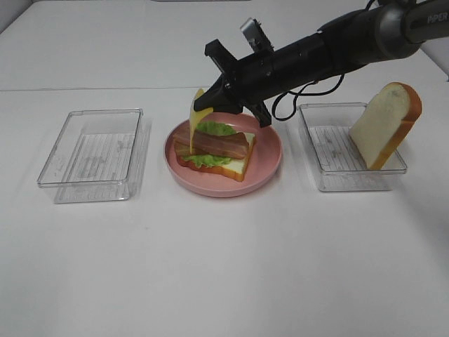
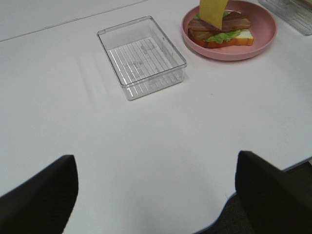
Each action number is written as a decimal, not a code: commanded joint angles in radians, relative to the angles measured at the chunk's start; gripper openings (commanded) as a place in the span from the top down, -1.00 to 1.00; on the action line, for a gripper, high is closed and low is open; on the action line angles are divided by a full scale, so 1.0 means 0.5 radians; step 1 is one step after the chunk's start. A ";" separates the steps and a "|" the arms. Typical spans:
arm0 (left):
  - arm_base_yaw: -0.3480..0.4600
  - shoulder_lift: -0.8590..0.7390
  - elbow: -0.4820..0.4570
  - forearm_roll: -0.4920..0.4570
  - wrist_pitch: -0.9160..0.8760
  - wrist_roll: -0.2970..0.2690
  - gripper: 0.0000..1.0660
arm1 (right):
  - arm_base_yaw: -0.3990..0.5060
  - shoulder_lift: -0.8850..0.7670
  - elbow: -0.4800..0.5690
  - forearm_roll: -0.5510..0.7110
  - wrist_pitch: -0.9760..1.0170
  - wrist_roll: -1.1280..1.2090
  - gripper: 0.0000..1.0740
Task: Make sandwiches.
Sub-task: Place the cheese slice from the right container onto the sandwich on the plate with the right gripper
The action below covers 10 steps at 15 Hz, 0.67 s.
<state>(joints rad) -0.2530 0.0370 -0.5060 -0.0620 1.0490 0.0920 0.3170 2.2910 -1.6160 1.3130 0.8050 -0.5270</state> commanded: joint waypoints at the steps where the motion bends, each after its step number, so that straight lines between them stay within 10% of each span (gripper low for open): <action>1: -0.004 -0.010 0.010 -0.006 -0.018 -0.014 -0.55 | -0.004 0.028 0.006 -0.032 -0.038 -0.012 1.00; 8: -0.004 -0.010 0.010 -0.006 -0.018 -0.014 -0.55 | -0.006 0.028 0.006 -0.504 -0.194 0.344 1.00; 10: -0.004 -0.010 0.010 -0.006 -0.018 -0.014 -0.55 | -0.006 0.018 0.004 -0.522 -0.210 0.354 0.60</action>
<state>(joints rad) -0.2530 0.0370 -0.5060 -0.0620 1.0490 0.0920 0.3170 2.3080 -1.6160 1.0560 0.7020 -0.3510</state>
